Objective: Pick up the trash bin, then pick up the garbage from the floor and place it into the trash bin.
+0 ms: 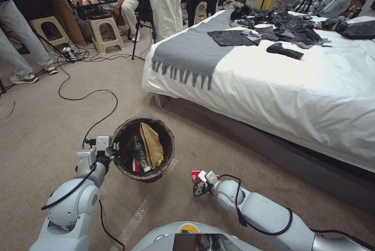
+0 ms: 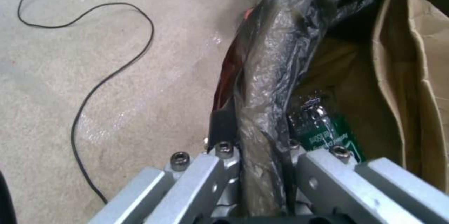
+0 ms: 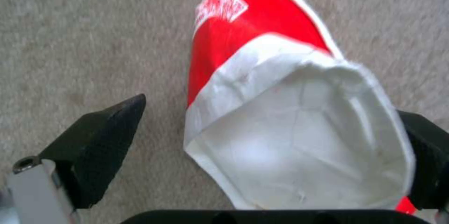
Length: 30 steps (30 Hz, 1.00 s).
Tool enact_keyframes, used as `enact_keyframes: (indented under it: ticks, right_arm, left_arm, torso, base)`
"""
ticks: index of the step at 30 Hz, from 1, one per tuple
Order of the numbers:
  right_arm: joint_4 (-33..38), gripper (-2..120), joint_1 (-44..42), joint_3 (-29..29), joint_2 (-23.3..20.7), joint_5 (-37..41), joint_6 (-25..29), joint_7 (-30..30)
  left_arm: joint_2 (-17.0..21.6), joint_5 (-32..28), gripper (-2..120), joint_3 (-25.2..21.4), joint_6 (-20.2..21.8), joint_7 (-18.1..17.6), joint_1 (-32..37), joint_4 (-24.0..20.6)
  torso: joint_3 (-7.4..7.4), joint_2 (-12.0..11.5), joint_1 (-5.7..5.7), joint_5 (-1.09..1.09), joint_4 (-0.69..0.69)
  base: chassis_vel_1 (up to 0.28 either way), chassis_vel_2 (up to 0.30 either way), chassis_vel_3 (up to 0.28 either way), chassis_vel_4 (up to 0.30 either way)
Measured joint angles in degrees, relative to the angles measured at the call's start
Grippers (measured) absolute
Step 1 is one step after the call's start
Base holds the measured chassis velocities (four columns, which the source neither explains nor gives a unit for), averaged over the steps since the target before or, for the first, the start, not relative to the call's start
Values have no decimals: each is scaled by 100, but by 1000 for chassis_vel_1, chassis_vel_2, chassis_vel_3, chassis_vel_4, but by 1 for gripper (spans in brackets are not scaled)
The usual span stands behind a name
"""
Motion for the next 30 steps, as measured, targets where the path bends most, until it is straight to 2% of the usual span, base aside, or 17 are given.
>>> enact_keyframes:
  ticks: [2,10,13,15,18,20,21,23,24,25,28,30]
  right_arm:
    - [3,88,-78,24,-3,-38,26,-4]
    - [97,68,-104,24,-18,-58,42,3]
    - [114,49,-61,25,-13,-34,40,12]
    - [116,49,-55,34,-7,-27,40,16]
    - [118,30,-54,58,0,-18,40,26]
    - [120,30,-54,61,-2,-17,42,26]
    - [134,23,-55,72,-6,-13,42,27]
    - [140,23,-55,81,-9,-10,42,29]
    - [150,10,-55,106,-17,-4,44,32]
    - [151,10,-55,124,-19,-3,51,37]
    - [157,0,-53,168,-22,8,59,54]
    - [165,0,-53,189,-24,17,62,62]
  left_arm:
    - [6,-2,0,-15,0,-2,-3,2]
    - [-6,-1,0,-8,0,-7,-18,31]
    - [-16,4,0,1,-2,-4,-27,58]
    - [-16,6,0,1,-4,-3,-30,71]
    - [-10,7,0,1,-9,1,-35,98]
    - [-10,7,0,2,-10,1,-37,101]
    - [-14,8,0,6,-11,2,-40,102]
    - [-16,8,0,9,-11,2,-41,102]
    - [-18,8,0,12,-11,2,-44,102]
    - [-19,8,0,13,-12,2,-48,103]
    - [-21,10,0,13,-12,2,-51,108]
    - [-23,11,0,13,-13,2,-51,108]
  torso:
    - [0,0,0,0,0]
    - [0,0,0,-1,0]
    - [0,0,0,-1,1]
    - [0,0,0,0,1]
    - [0,0,0,0,1]
    - [0,0,0,0,0]
    - [0,0,0,0,1]
    - [0,0,0,1,1]
    - [0,0,0,1,1]
    - [0,0,0,1,1]
    - [0,0,0,0,0]
    - [0,0,0,1,1]
  base:
    - [0,0,0,0]
    - [0,0,0,0]
    - [0,0,0,0]
    - [0,0,0,0]
    - [0,0,0,0]
    - [0,0,0,0]
    - [0,0,0,0]
    - [0,0,0,0]
    - [0,0,0,0]
    - [0,0,0,0]
    - [0,0,0,0]
    - [0,0,0,0]
